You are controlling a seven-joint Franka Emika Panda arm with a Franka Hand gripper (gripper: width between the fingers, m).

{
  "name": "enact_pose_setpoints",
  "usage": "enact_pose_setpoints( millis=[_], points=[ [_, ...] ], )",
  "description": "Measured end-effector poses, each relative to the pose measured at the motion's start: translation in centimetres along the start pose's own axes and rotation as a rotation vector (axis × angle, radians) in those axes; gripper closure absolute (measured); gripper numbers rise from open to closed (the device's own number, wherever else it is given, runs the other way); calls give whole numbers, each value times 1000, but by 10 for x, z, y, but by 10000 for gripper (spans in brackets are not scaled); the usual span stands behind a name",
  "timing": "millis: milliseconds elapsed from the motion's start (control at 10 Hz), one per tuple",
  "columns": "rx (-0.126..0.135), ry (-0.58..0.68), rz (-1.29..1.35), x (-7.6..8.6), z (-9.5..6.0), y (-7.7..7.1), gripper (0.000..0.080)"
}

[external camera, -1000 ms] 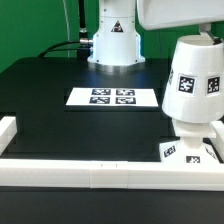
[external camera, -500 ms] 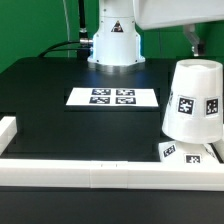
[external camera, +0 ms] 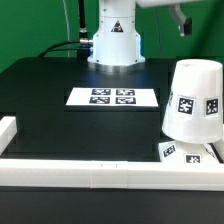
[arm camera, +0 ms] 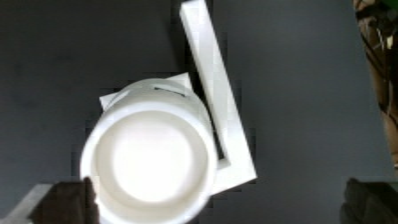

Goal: Assemble lamp

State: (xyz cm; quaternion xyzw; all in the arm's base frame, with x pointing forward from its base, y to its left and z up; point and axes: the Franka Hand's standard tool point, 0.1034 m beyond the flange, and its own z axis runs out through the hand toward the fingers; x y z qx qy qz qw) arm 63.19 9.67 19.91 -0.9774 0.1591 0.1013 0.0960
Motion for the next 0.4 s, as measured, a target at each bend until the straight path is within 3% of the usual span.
enact_pose_setpoints(
  millis=[400],
  points=[
    [0, -1, 2, 0, 1, 1, 101]
  ],
)
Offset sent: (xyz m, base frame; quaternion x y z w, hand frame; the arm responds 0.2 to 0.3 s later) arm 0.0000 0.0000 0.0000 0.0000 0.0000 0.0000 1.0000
